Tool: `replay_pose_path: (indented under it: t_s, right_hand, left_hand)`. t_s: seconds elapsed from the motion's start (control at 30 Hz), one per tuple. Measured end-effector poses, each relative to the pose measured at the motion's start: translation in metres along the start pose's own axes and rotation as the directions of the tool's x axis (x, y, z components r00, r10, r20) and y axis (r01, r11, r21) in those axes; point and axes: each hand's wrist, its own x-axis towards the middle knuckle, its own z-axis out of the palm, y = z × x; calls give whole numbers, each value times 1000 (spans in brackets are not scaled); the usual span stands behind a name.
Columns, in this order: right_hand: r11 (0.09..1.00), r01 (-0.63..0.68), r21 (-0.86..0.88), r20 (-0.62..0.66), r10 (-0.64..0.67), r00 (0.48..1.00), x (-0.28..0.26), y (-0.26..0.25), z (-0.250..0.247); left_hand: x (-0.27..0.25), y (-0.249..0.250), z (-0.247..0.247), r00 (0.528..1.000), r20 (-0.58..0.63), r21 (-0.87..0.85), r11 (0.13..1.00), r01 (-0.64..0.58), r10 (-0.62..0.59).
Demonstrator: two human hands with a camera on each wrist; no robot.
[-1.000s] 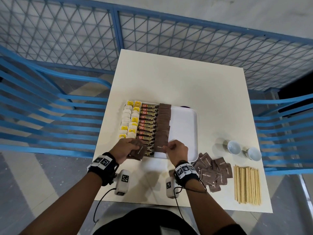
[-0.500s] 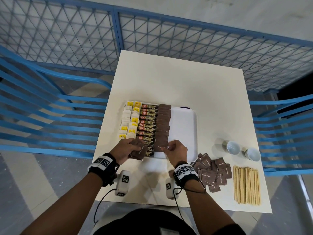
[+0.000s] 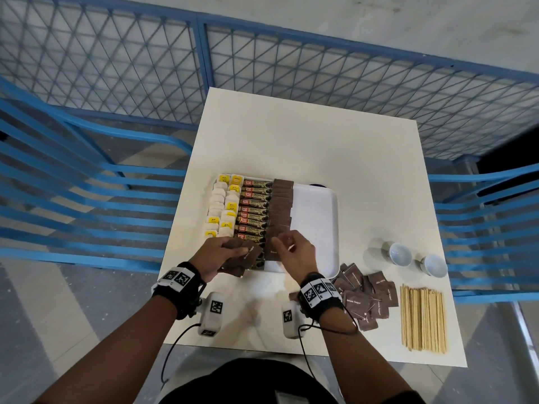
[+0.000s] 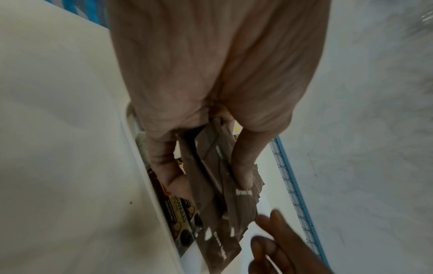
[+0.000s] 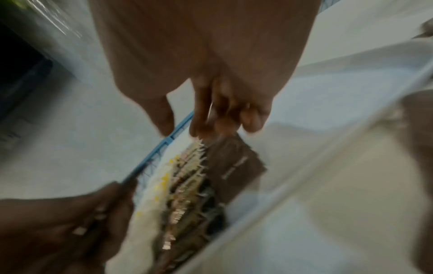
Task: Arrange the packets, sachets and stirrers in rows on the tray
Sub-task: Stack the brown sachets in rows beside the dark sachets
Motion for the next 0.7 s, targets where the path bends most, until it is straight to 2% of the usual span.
replay_pose_path:
  t_s: [0.1, 0.17, 0.3, 0.57, 0.63, 0.7]
  right_hand:
    - [997, 61, 48, 242, -71, 968, 3, -16, 9]
    - [992, 115, 44, 304, -123, 945, 4, -22, 13]
    - [986, 84, 147, 251, -119, 961, 10, -24, 12]
    - [949, -61, 311, 168, 9, 986, 7, -22, 6]
    - [940, -81, 332, 138, 37, 990, 6, -22, 5]
    - [933, -94, 346, 114, 58, 992, 8, -19, 3]
  left_hand:
    - [-3, 2, 5, 1000, -13, 34, 999, -21, 22]
    - [-6, 3, 6, 999, -21, 64, 997, -43, 44]
    - [-7, 3, 7, 995, -58, 94, 992, -79, 84]
    - [1, 3, 12, 984, -122, 15, 992, -127, 128]
    - [1, 3, 17, 983, -147, -38, 992, -118, 112]
    - [-2, 3, 21, 990, -119, -87, 992, -88, 78]
